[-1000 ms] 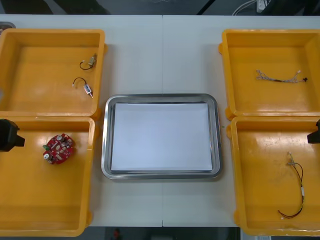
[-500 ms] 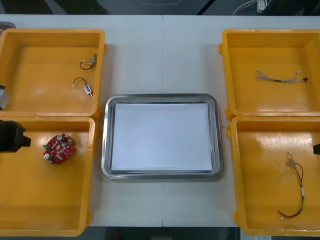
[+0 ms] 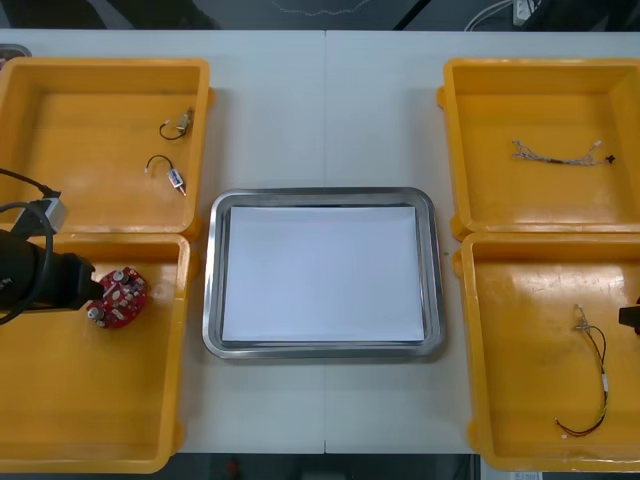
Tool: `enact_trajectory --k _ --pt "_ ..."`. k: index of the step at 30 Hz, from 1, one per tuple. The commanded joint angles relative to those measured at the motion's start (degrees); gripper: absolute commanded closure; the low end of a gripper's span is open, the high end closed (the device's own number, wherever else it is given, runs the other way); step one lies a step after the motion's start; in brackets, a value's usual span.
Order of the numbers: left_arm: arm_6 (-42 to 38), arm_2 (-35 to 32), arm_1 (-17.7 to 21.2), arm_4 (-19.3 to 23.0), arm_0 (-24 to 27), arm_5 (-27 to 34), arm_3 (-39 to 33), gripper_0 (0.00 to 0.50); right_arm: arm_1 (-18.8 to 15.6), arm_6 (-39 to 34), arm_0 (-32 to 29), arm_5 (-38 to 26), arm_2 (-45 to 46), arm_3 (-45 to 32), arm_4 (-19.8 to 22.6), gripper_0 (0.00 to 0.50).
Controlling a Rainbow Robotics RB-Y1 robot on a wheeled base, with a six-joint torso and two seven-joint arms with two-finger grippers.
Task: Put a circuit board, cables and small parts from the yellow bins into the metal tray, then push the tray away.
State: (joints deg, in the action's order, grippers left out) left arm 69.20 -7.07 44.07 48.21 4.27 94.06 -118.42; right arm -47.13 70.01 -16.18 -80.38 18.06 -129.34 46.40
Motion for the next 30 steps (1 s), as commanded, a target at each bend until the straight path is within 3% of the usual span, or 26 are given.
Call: enact_trajectory --k 1,16,24,30 --pt "2.43 0.92 -0.65 -0.58 -1.11 -0.63 0.38 0.000 0.55 1.36 -1.84 1.54 -3.03 0.58 -0.26 0.000" --pt "3.49 3.47 -0.65 -0.93 -1.19 -3.26 4.69 0.000 0.72 4.17 -7.81 8.31 -7.86 3.65 -2.10 0.000" --pt "4.01 5.31 -0.65 -1.46 -1.37 -5.73 7.50 0.000 0.55 5.40 -7.72 15.07 -11.90 9.63 -3.77 0.000" --pt "4.19 6.19 -0.65 -1.81 -1.37 -7.40 8.65 0.000 0.46 6.11 -7.72 15.43 -12.87 10.95 -5.80 0.000"
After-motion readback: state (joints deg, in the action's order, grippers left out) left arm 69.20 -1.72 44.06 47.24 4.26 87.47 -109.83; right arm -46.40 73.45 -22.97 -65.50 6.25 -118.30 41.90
